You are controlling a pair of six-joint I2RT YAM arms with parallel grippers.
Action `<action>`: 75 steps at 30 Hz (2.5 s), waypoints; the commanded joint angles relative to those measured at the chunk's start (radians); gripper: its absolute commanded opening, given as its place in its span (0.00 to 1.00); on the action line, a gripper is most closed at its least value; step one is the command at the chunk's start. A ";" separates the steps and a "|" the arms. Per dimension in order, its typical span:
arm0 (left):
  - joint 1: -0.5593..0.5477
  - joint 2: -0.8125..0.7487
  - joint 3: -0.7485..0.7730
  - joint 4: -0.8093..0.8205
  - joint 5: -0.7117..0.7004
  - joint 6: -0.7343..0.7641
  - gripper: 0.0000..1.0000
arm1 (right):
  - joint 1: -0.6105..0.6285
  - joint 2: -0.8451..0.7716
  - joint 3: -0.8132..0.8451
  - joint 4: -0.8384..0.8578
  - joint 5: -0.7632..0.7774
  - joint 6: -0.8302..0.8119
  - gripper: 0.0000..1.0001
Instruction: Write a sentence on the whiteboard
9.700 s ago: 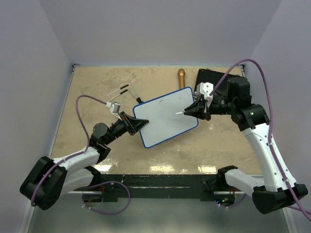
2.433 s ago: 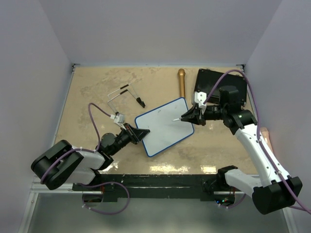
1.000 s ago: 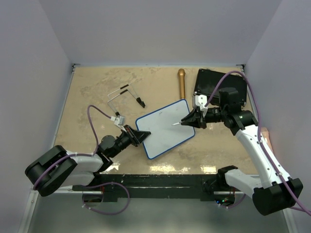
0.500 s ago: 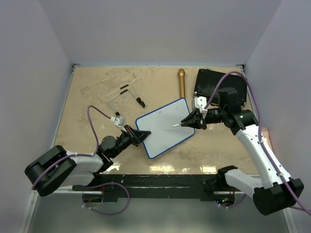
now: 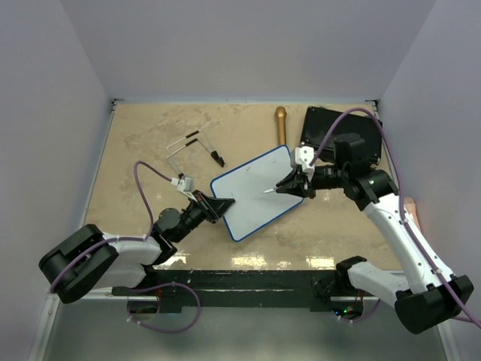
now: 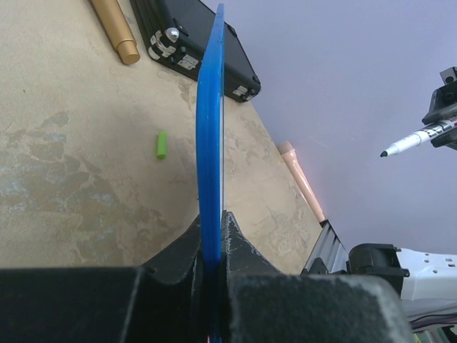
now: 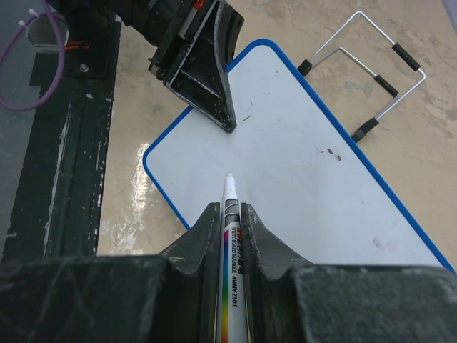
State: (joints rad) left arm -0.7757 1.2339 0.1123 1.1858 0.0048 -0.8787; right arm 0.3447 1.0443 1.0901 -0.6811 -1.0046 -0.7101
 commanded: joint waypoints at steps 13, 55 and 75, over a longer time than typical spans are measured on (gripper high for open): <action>-0.016 0.052 0.121 0.319 -0.054 0.003 0.00 | 0.062 -0.007 0.035 0.256 0.095 0.263 0.00; -0.045 0.093 0.153 0.505 -0.083 -0.060 0.00 | 0.316 0.184 -0.070 0.569 0.504 0.432 0.00; -0.051 0.081 0.145 0.514 -0.086 -0.054 0.00 | 0.327 0.226 -0.072 0.566 0.534 0.440 0.00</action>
State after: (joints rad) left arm -0.8196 1.3441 0.2115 1.1820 -0.0620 -0.9237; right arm 0.6662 1.2644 1.0183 -0.1482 -0.5076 -0.2806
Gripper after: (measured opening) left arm 0.079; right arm 0.146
